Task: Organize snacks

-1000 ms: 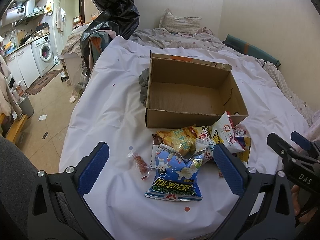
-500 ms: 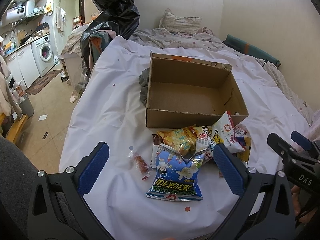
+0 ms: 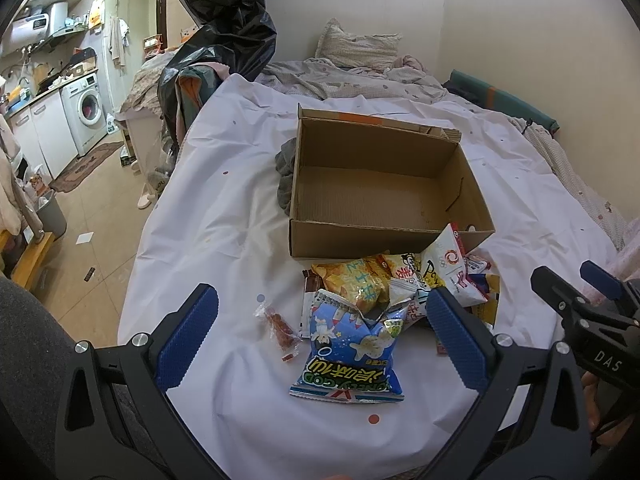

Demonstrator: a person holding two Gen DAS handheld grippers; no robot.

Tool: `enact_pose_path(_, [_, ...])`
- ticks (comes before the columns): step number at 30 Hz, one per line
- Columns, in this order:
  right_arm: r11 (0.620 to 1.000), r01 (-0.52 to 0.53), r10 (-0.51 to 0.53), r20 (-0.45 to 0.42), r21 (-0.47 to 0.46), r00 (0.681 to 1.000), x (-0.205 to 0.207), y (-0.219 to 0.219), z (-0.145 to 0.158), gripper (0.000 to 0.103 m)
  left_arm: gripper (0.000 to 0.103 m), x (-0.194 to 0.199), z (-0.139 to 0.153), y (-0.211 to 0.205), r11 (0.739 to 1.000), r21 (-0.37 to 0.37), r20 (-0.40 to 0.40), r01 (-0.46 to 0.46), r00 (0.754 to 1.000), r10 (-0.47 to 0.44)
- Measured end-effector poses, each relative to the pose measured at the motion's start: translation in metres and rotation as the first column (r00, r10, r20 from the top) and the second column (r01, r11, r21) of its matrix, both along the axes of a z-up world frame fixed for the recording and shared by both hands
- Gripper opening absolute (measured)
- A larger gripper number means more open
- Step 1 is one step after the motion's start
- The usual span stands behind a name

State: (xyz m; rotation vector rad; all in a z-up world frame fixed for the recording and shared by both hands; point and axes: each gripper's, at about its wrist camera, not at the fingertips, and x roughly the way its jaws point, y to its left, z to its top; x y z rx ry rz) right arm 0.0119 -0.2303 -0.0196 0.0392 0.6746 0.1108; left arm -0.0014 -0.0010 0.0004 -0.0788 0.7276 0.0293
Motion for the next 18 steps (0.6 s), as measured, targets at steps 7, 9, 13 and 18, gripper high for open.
enact_pose_path(7, [1.0,0.0,0.0,0.001,0.0,1.0,-0.0003,0.0001,-0.0001,0.103,0.103,0.0,-0.0001,0.0,1.0,-0.002,-0.003,-0.002,1.0,0.002])
enact_pose_path(9, [1.0,0.001,-0.001,0.001,0.0,1.0,-0.0002,0.0001,0.0,0.103,0.103,0.0001,-0.0002,-0.0003,1.0,0.0,-0.003,-0.001,1.0,0.001])
enact_pose_path(13, [1.0,0.0,0.0,-0.001,0.001,1.0,0.0003,-0.0002,0.0001,0.103,0.103,0.0,-0.0002,0.0001,1.0,-0.001,-0.002,-0.001,1.0,0.001])
enact_pose_path(18, [1.0,0.0,0.0,-0.001,0.001,1.0,0.0,0.0002,-0.0003,0.103,0.103,0.0,-0.0005,0.0,1.0,-0.002,-0.005,-0.001,1.0,0.001])
